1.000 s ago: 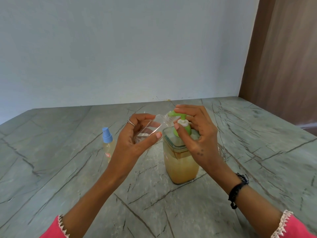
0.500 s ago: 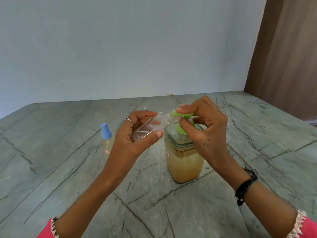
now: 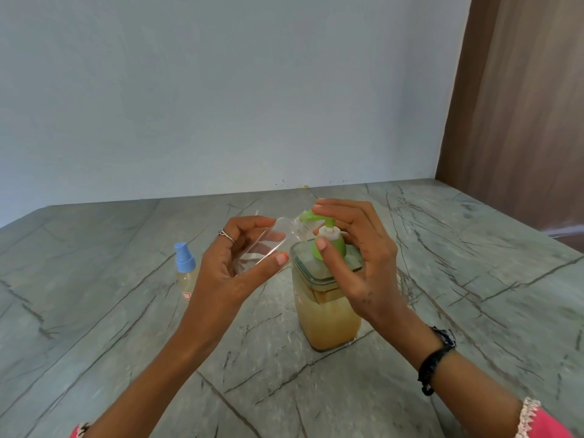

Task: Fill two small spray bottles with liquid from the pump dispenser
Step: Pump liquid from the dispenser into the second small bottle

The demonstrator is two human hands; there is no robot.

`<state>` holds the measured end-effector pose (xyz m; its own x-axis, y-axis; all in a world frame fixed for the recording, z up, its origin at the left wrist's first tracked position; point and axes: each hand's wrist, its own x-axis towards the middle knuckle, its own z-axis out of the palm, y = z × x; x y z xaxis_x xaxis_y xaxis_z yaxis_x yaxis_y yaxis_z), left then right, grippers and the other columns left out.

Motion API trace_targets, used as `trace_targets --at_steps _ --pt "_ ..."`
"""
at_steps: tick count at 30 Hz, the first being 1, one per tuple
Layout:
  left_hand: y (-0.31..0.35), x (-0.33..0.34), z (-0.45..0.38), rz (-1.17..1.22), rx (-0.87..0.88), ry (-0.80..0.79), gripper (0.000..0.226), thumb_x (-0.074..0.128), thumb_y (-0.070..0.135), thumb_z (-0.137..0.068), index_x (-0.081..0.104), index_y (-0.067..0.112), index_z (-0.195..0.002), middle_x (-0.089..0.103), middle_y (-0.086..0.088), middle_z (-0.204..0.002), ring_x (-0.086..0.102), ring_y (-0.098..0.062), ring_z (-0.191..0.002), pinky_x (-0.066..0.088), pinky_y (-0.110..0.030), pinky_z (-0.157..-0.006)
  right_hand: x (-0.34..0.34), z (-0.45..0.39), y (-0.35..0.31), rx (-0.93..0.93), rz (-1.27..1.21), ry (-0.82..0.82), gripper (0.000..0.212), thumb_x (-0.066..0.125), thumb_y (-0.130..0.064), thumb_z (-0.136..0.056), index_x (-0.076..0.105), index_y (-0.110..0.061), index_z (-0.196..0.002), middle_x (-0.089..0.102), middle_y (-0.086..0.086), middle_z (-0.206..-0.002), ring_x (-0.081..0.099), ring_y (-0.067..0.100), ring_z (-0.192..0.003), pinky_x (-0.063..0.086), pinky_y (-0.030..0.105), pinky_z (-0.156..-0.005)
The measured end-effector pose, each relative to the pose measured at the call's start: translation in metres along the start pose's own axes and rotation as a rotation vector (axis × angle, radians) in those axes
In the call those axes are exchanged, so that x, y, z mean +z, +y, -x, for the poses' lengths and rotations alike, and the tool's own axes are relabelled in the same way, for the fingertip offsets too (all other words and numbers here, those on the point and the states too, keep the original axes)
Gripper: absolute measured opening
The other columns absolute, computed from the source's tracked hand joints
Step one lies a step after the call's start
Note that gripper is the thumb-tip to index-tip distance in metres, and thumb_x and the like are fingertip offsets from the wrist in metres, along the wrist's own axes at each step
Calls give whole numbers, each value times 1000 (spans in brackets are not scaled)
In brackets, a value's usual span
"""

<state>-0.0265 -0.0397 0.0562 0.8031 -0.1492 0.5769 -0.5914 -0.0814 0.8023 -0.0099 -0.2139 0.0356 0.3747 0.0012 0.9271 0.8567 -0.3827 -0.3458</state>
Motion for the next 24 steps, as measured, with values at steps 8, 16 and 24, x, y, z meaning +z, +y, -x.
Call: trace_targets --at_steps 8,16,24 --pt "0 -1 0 6 -21 -23 39 68 41 -60 58 33 -97 68 18 -96 65 -3 -90 51 -13 -71 1 -8 -7 91 -26 49 16 53 -24 -88 65 -14 -93 57 -12 -94 62 9 -91 55 32 -66" --pt "4 -3 0 2 -28 -41 38 70 39 -60 58 35 -96 69 20 -92 65 -1 -82 51 -11 -66 0 -5 -6 76 -1 41 20 47 -22 -88 62 -13 -97 56 -3 -97 59 6 -93 51 20 -71" --pt "6 -2 1 7 -37 -32 37 73 32 -63 57 36 -95 67 24 -92 64 1 -82 51 -12 -65 -2 3 -3 40 45 -40 30 50 -27 -88 54 -15 -116 52 3 -115 54 6 -108 50 22 -84"
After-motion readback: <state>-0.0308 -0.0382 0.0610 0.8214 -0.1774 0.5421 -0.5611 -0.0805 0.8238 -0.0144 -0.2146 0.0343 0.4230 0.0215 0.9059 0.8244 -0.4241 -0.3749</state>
